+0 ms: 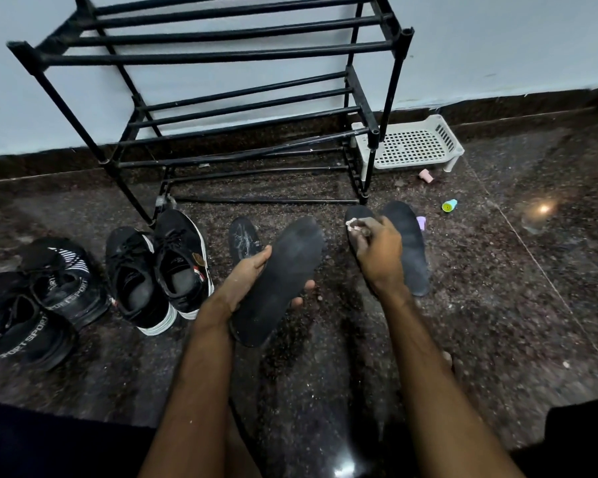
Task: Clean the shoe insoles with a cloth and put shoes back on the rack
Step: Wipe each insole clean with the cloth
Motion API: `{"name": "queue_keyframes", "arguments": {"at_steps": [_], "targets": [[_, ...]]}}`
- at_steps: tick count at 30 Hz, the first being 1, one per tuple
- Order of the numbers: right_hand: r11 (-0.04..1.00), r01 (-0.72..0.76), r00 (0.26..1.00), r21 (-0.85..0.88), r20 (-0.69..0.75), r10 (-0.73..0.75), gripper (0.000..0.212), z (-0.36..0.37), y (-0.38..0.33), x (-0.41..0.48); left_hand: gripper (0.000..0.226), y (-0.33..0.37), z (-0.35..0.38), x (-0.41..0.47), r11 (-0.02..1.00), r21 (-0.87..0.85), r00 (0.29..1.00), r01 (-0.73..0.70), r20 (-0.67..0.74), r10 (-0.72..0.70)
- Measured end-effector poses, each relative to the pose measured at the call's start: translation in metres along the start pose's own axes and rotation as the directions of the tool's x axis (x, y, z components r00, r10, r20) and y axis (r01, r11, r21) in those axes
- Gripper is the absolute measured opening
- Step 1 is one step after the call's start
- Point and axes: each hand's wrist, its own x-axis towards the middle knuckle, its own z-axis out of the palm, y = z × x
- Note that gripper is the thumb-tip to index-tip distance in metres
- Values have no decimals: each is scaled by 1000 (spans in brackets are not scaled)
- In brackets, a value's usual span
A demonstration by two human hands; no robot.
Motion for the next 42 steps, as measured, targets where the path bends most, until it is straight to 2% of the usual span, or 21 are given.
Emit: {"name": "queue_keyframes", "arguments": {"at_steps": [3, 5, 7, 9, 13, 16, 22, 26, 31, 37, 40, 42], "targets": [[975, 194, 980, 110, 13, -197, 19, 7, -26, -12, 52, -4, 3, 5, 1000, -19, 1000, 10, -23, -11], [920, 366, 913, 143, 139, -385, 18, 21, -42, -16, 52, -6, 7, 8, 1000, 3, 999, 31, -33, -31], [898, 432, 864, 87, 247, -439, 20, 32, -44, -12, 52, -7, 11, 10, 997, 54, 998, 45, -37, -43], [931, 364, 906, -10, 234, -351, 19, 33, -32, 0, 52, -8, 9, 10, 994, 86, 997, 68, -28, -66], [992, 85, 988, -99, 141, -70, 16, 18, 11, 12, 51, -8, -3, 9, 994, 70, 997, 79, -28, -77], [996, -74, 996, -42, 53, 76, 14, 15, 25, 6, 52, -10, -4, 16, 996, -42, 996, 77, -43, -79], [964, -215, 975, 153, -17, 220, 12, 25, 36, -31, 56, -23, -1, 68, 971, -237, 973, -17, -228, -39], [934, -258, 959, 249, -49, 278, 15, 25, 40, -40, 49, -30, 2, 106, 972, -229, 942, -56, -334, -25], [919, -263, 949, 292, -95, 302, 18, 27, 39, -22, 38, -38, -2, 152, 969, -237, 929, -63, -370, -30], [897, -275, 942, 347, -87, 323, 13, 43, 40, -16, 40, -34, -9, 195, 949, -286, 904, -130, -428, -6], [906, -261, 951, 333, -71, 301, 12, 48, 40, -21, 30, -34, -6, 211, 945, -247, 869, -216, -490, 70], [915, -254, 954, 314, -73, 290, 13, 51, 40, -23, 21, -34, -3, 221, 959, -163, 844, -233, -524, 116]]}}
